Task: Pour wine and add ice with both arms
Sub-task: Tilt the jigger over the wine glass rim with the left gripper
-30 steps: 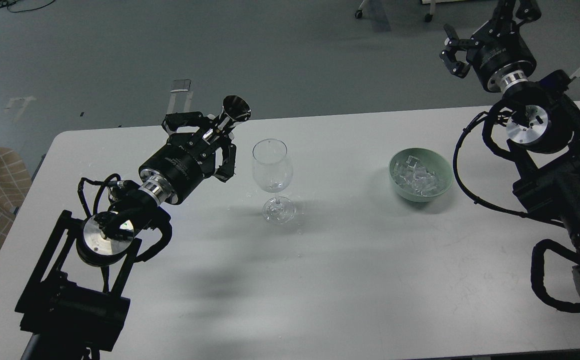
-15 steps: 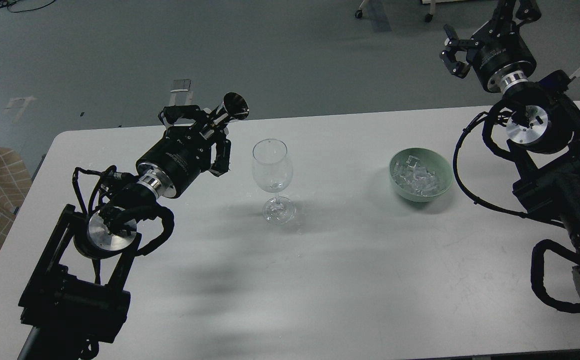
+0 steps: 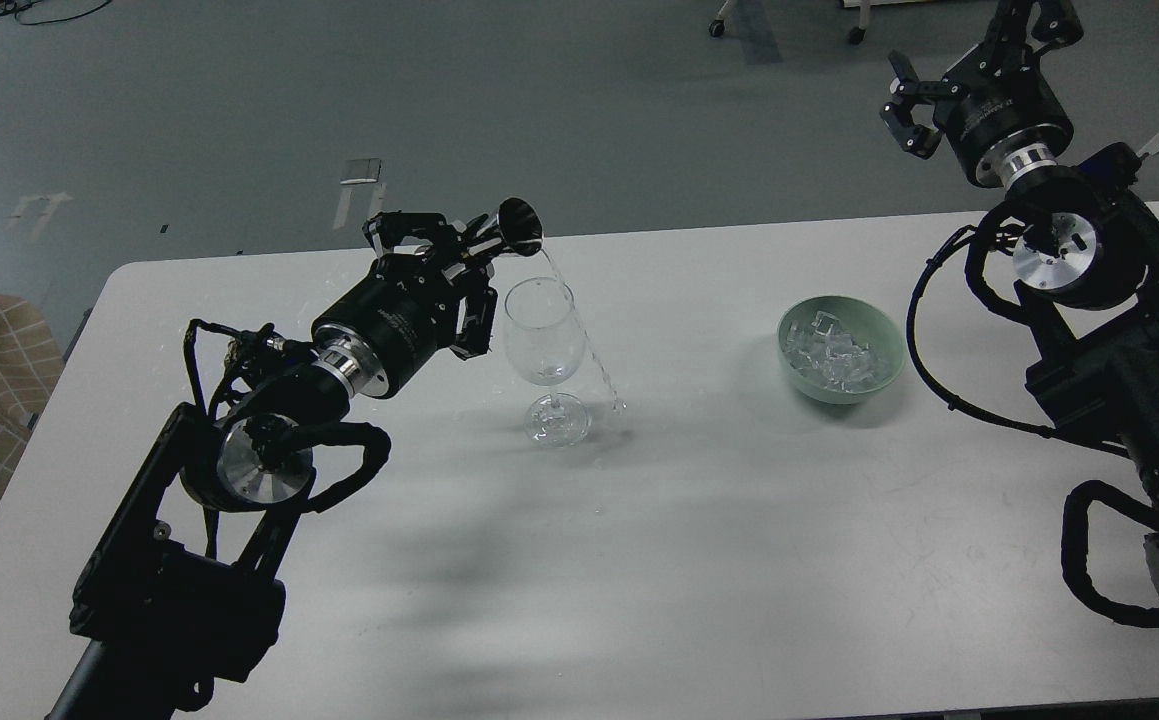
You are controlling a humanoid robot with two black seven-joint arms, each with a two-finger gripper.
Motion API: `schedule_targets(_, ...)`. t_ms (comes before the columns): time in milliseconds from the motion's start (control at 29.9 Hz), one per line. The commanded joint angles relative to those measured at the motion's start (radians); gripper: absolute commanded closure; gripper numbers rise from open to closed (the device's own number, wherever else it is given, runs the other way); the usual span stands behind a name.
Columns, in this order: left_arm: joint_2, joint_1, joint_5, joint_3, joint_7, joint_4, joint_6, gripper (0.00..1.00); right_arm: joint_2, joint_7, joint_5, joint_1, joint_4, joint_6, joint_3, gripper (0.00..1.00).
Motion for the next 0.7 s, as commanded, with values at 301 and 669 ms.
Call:
schedule_targets(301, 0.014, -0.013, 0.004, 0.0, 0.001, 0.019, -0.007, 1.0, 0.0, 0.0, 0.0, -0.001, 0.001, 0.001, 0.0, 0.0)
schedule_targets(669, 0.022, -0.016, 0.085, 0.002, 0.001, 0.023, -0.048, 1.0, -0.005, 0.0, 0.0, -0.005, 0.004, 0.001, 0.002, 0.0)
